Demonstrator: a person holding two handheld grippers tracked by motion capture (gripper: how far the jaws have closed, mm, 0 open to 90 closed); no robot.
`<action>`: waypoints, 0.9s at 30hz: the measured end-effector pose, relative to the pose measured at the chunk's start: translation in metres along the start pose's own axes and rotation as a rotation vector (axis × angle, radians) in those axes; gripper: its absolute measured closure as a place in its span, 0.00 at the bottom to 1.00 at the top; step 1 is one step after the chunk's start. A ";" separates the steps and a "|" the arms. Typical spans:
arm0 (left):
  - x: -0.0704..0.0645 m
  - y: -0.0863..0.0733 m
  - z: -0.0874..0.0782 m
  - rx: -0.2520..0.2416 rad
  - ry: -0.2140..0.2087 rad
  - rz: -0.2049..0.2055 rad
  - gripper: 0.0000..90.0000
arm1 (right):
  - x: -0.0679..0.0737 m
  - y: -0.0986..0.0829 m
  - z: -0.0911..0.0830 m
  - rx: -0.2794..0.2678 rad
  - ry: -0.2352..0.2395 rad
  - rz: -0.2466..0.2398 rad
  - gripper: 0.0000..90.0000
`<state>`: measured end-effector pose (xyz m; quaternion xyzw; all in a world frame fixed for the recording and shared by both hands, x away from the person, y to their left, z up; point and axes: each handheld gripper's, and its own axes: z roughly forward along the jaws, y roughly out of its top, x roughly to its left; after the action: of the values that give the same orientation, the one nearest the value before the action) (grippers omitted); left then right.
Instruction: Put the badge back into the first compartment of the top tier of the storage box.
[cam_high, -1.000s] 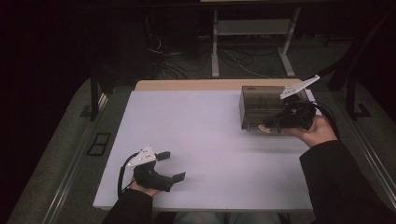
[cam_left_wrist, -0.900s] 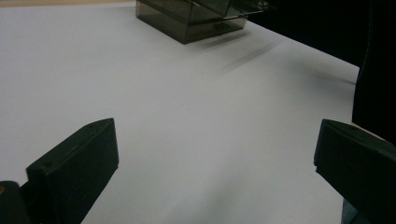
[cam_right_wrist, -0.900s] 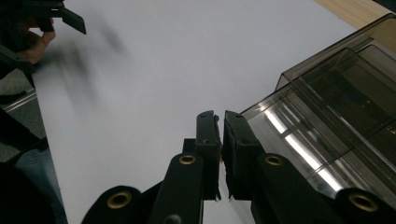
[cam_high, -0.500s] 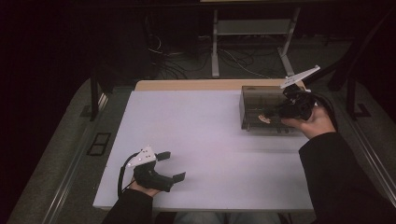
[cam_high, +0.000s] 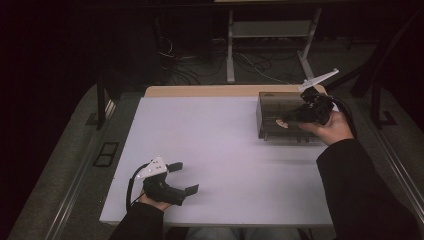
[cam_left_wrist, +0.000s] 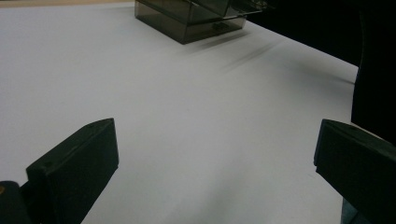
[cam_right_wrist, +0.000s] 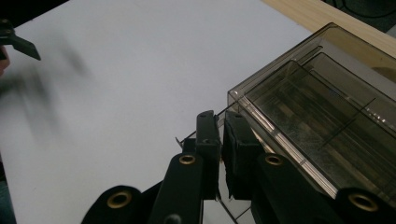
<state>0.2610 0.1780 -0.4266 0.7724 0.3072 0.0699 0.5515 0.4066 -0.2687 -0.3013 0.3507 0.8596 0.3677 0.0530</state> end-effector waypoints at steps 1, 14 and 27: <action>0.000 0.000 0.000 -0.001 0.000 -0.001 0.00 | -0.001 0.001 0.002 0.002 0.001 -0.001 0.93; 0.000 0.000 0.000 0.001 -0.004 0.002 0.00 | -0.002 0.004 0.023 0.044 0.000 -0.003 0.93; 0.000 0.000 0.001 0.003 -0.005 0.004 0.00 | -0.005 0.003 0.034 0.081 -0.015 0.004 0.93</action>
<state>0.2612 0.1774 -0.4267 0.7741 0.3045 0.0687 0.5507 0.4241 -0.2503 -0.3251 0.3571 0.8727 0.3300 0.0444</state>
